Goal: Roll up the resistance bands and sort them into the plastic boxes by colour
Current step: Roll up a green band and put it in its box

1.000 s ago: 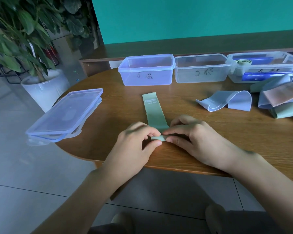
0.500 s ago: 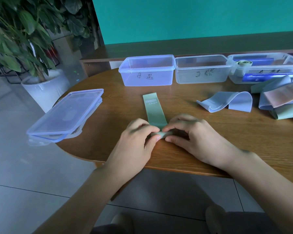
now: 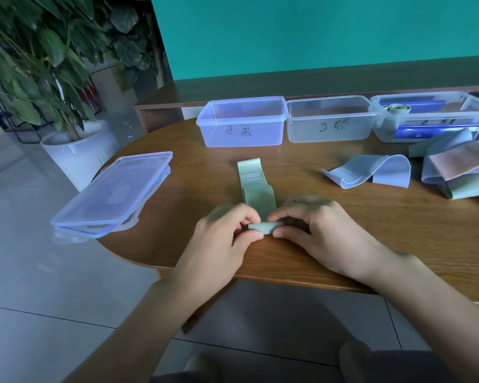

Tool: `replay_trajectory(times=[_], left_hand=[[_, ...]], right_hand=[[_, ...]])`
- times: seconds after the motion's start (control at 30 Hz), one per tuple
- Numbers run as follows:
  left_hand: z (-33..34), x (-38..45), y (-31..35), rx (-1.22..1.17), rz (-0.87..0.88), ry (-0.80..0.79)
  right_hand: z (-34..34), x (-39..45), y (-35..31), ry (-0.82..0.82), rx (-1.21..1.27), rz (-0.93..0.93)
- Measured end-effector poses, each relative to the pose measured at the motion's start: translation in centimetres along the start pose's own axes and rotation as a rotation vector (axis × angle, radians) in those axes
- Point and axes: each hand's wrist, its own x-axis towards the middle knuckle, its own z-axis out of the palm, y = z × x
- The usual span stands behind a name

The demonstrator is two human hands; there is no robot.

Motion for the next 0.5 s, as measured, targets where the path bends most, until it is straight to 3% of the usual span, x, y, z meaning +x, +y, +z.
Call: replay_trajectory(times=[0.5], left_hand=[[-0.3, -1.0, 0.3, 0.034, 0.055, -0.044]], right_hand=[[-0.8, -0.8, -0.6, -0.058, 0.003, 0.020]])
